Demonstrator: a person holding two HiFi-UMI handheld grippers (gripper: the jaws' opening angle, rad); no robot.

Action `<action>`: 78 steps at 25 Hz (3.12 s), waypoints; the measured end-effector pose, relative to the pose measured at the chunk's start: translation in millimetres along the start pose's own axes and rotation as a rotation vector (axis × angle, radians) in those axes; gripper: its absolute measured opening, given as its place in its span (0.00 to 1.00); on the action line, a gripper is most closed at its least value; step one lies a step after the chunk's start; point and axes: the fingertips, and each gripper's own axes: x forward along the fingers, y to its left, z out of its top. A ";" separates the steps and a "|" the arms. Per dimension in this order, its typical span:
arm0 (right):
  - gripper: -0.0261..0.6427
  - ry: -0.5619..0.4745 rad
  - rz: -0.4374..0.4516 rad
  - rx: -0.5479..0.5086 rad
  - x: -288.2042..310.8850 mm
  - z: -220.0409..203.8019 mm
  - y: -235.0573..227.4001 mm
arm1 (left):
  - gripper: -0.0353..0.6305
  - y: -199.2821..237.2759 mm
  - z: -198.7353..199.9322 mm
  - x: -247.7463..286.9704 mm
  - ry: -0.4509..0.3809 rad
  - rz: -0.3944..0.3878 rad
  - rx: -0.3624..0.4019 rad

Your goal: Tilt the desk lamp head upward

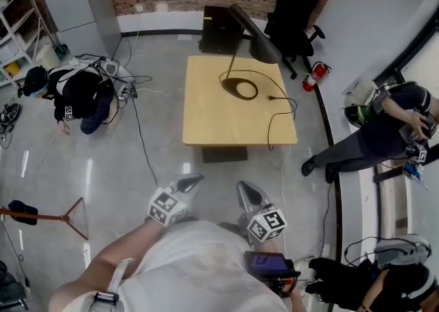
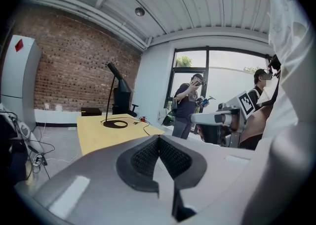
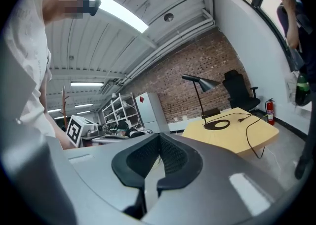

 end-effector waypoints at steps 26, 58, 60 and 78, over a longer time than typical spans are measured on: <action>0.06 0.030 0.080 -0.047 104.1 58.0 -123.6 | 0.05 82.3 58.8 120.2 -0.005 0.077 -0.006; 0.06 0.006 0.012 -0.025 129.8 109.1 -249.5 | 0.05 152.5 106.9 222.1 0.023 0.151 -0.042; 0.06 -0.003 0.000 -0.028 140.1 116.5 -256.6 | 0.05 163.1 111.5 230.7 0.019 0.138 -0.040; 0.06 -0.036 -0.151 -0.100 217.0 168.8 -302.6 | 0.05 270.6 141.9 233.7 -0.041 0.087 -0.056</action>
